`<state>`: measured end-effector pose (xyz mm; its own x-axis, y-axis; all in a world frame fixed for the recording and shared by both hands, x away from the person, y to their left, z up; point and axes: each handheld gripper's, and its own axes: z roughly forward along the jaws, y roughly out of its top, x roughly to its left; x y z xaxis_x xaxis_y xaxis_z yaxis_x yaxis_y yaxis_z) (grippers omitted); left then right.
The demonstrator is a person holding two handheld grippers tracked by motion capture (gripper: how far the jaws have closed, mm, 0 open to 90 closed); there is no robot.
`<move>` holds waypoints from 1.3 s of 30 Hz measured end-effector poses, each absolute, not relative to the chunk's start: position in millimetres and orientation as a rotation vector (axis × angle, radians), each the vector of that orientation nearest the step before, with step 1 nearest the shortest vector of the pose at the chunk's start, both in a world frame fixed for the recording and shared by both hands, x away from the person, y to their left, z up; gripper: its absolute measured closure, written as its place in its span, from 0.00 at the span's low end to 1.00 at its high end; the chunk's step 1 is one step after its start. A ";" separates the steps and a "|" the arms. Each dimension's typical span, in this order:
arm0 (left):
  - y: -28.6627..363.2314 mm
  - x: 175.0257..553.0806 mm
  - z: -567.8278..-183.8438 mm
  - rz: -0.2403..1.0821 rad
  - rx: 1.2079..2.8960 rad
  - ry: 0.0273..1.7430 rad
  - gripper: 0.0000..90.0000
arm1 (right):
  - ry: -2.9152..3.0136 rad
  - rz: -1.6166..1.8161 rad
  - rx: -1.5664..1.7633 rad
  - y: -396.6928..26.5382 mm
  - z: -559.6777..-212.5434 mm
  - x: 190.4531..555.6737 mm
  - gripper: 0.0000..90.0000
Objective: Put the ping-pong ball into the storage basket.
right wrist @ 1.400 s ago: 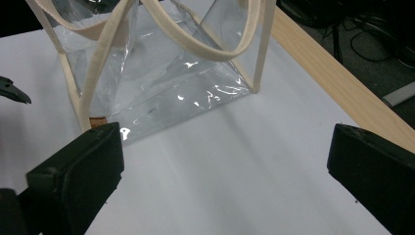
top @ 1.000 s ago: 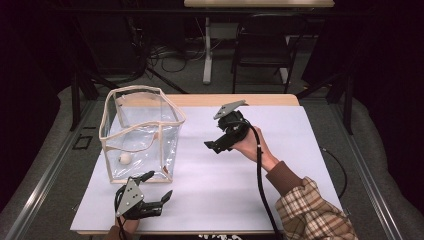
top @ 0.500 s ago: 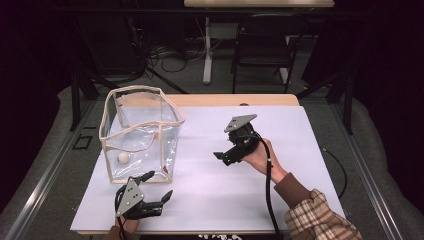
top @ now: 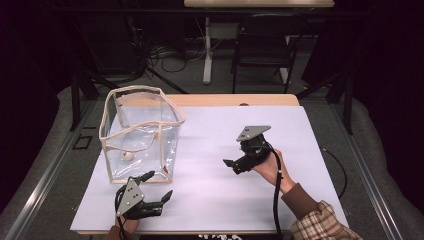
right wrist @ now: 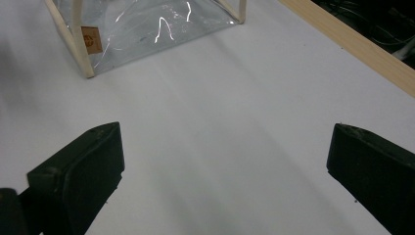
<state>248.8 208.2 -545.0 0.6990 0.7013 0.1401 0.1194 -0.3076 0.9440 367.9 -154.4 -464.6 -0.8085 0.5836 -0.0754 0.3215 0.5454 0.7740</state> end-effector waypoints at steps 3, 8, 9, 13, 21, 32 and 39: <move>208.3 248.8 -544.9 0.668 1.818 0.647 0.18 | 2.448 1.139 0.756 -160.7 -467.9 363.5 0.00; 208.3 248.7 -544.9 0.668 1.819 0.647 0.18 | 2.427 1.140 0.761 -169.3 -472.5 356.1 0.00; 208.3 248.7 -544.9 0.669 1.819 0.647 0.18 | 2.421 1.144 0.763 -171.0 -473.6 354.4 0.00; 208.3 248.7 -544.9 0.669 1.821 0.647 0.18 | 2.406 1.149 0.768 -178.5 -477.2 348.0 0.00; 208.3 248.6 -544.9 0.669 1.823 0.647 0.18 | 2.374 1.153 0.782 -193.7 -483.4 336.2 0.00; 208.3 248.5 -544.9 0.671 1.822 0.648 0.18 | 2.311 1.190 0.802 -214.2 -497.8 316.2 0.00; 208.1 248.5 -545.0 0.670 1.823 0.648 0.18 | 2.297 1.187 0.804 -224.9 -505.8 305.0 0.00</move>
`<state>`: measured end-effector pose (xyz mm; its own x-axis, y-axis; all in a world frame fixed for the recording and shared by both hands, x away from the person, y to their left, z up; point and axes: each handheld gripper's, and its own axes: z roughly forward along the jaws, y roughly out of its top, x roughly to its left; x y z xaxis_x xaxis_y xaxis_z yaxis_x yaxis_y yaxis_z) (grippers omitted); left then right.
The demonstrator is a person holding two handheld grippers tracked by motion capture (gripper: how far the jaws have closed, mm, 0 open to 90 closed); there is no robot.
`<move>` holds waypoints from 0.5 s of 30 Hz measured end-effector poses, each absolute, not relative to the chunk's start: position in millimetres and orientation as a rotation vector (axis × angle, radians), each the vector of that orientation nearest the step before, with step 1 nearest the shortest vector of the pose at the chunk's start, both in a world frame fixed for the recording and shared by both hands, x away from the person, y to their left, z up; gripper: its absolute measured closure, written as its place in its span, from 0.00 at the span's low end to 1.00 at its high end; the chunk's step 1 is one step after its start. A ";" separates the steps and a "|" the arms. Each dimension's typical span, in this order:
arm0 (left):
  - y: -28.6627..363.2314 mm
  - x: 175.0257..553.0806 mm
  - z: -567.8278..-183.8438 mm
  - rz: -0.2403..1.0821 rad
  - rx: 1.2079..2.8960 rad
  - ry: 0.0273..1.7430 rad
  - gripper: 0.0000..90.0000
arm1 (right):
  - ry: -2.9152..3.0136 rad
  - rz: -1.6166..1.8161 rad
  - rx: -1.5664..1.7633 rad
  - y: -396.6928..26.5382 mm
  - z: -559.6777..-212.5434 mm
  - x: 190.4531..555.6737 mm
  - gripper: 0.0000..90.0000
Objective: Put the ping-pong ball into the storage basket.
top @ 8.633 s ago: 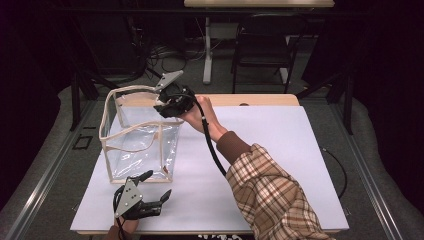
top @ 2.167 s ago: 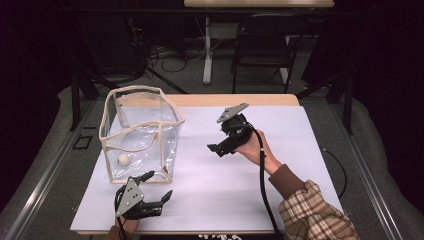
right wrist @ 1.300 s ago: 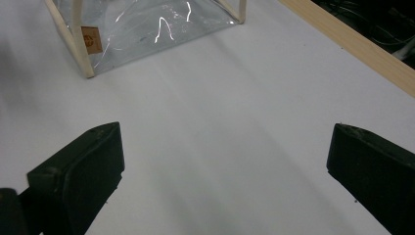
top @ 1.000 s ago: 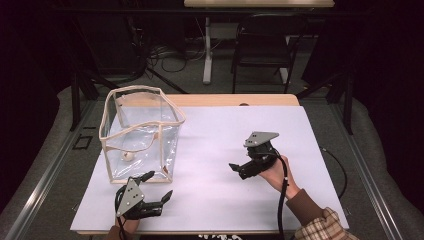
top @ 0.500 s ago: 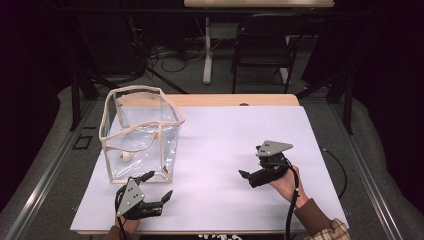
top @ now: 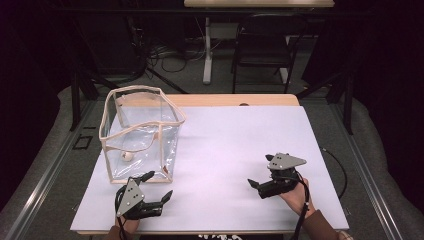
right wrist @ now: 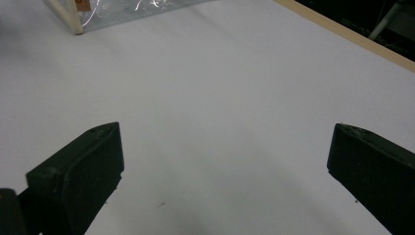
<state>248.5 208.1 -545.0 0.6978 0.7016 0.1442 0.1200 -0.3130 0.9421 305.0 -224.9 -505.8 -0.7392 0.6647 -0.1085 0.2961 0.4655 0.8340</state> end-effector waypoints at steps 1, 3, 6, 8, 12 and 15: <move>208.1 248.6 -545.0 0.670 1.823 0.647 0.18 | 2.296 1.184 0.801 -225.9 -506.9 303.8 0.00; 207.9 248.6 -545.1 0.668 1.825 0.646 0.18 | 2.293 1.186 0.792 -228.2 -509.0 301.6 0.00; 207.9 248.6 -545.1 0.669 1.823 0.646 0.18 | 2.284 1.194 0.780 -232.0 -512.2 298.4 0.00; 207.8 248.5 -545.1 0.670 1.823 0.646 0.18 | 2.277 1.201 0.766 -234.4 -515.0 295.2 0.00; 207.6 248.8 -545.4 0.666 1.826 0.645 0.18 | 2.265 1.202 0.753 -238.8 -520.3 290.3 0.00; 207.3 248.8 -545.4 0.668 1.827 0.642 0.18 | 2.257 1.211 0.746 -242.2 -525.1 286.3 0.00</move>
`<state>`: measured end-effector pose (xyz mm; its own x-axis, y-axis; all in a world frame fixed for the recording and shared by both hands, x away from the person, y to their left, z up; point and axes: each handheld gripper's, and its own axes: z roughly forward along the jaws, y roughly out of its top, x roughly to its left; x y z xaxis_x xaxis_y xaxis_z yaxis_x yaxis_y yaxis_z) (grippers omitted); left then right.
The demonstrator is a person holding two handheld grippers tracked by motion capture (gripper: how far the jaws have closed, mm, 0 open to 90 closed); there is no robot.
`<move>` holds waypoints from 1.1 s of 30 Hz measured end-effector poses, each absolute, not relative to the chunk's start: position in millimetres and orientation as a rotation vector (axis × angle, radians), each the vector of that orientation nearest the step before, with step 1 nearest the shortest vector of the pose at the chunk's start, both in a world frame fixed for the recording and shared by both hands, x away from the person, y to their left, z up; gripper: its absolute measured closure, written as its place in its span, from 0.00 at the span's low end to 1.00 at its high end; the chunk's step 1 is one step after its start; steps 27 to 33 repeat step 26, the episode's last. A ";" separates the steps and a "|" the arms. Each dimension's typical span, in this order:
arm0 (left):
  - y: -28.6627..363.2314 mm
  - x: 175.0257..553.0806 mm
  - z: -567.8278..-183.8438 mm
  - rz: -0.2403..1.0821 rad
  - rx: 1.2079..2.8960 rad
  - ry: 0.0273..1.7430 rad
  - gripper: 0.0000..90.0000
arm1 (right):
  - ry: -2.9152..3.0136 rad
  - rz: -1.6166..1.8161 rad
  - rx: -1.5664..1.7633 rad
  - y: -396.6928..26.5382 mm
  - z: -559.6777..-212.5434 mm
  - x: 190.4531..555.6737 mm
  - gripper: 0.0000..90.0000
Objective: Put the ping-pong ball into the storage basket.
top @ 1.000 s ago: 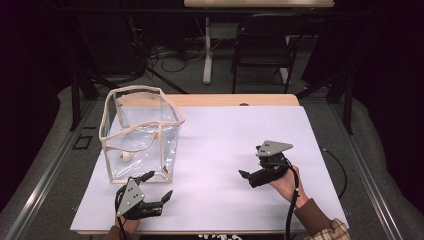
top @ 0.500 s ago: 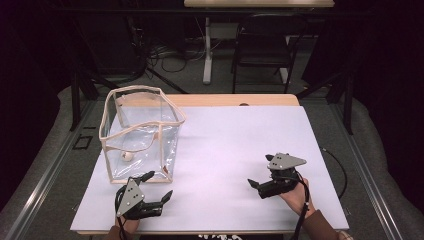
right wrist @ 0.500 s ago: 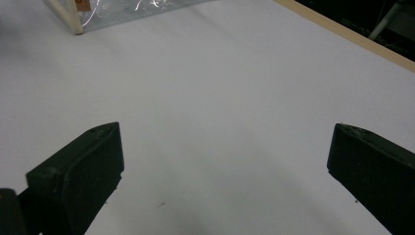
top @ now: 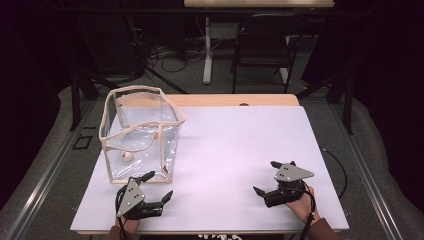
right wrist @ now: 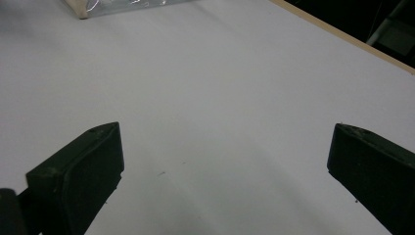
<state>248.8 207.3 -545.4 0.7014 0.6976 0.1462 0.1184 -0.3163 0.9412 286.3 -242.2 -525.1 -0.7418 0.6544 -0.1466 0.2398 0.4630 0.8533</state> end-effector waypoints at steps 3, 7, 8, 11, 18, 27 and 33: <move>207.4 248.8 -545.6 0.668 1.825 0.647 0.18 | 2.238 1.224 0.731 -246.2 -528.8 282.4 0.00; 207.1 248.8 -545.9 0.666 1.826 0.648 0.18 | 2.213 1.237 0.728 -251.2 -532.8 277.8 0.00; 207.0 248.8 -545.9 0.665 1.827 0.647 0.18 | 2.210 1.238 0.731 -252.1 -534.3 276.7 0.00; 206.6 248.8 -546.2 0.663 1.827 0.647 0.18 | 2.202 1.234 0.723 -254.3 -538.2 272.9 0.00; 206.7 248.4 -546.3 0.664 1.826 0.647 0.18 | 2.152 1.246 0.742 -260.8 -541.4 266.1 0.00; 206.6 249.5 -546.2 0.666 1.832 0.644 0.18 | 2.124 1.247 0.755 -262.6 -543.3 265.5 0.00; 206.6 249.5 -546.2 0.666 1.832 0.644 0.18 | 2.124 1.247 0.755 -262.6 -543.3 265.5 0.00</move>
